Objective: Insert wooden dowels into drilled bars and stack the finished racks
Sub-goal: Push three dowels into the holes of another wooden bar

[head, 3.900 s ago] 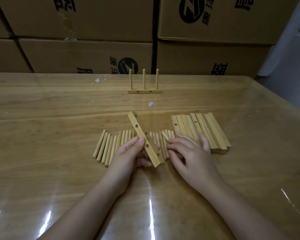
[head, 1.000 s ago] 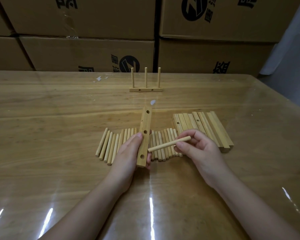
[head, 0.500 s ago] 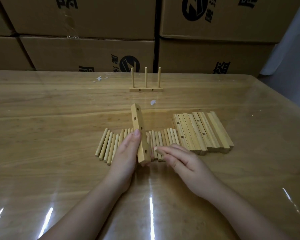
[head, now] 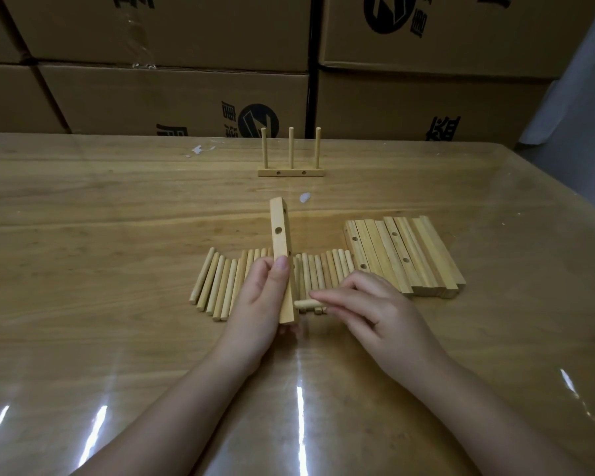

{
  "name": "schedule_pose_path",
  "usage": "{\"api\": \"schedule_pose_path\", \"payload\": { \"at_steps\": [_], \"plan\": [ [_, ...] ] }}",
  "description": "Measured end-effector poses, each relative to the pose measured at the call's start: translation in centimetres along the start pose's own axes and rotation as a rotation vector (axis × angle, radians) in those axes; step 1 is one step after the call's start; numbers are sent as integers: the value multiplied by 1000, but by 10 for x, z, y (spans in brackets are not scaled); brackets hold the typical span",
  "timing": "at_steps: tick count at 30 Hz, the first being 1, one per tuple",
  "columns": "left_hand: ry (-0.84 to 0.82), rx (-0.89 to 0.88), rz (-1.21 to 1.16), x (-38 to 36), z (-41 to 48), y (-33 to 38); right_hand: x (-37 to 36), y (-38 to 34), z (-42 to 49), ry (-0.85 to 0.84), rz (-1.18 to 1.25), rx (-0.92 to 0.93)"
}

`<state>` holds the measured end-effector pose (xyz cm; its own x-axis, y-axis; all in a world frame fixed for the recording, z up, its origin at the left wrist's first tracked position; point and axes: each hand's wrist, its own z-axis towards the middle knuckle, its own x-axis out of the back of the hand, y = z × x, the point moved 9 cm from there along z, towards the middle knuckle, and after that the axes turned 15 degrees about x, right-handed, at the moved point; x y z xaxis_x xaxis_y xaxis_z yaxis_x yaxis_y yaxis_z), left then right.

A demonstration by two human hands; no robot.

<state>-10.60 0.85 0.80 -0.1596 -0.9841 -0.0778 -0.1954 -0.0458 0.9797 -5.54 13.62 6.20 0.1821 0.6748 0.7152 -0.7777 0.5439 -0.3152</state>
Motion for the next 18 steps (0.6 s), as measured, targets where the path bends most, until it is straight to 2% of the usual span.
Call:
{"api": "schedule_pose_path", "payload": {
  "at_steps": [8, 14, 18],
  "plan": [
    [35, 7, 131, -2, 0, -2, 1, -11, 2, -39, -168, 103],
    [38, 18, 140, 0, 1, -3, 0, 0, -3, 22, -92, -15],
    [37, 16, 142, -1, -1, 0, 4, 0, -3, 67, -26, -8]
  ]
}}
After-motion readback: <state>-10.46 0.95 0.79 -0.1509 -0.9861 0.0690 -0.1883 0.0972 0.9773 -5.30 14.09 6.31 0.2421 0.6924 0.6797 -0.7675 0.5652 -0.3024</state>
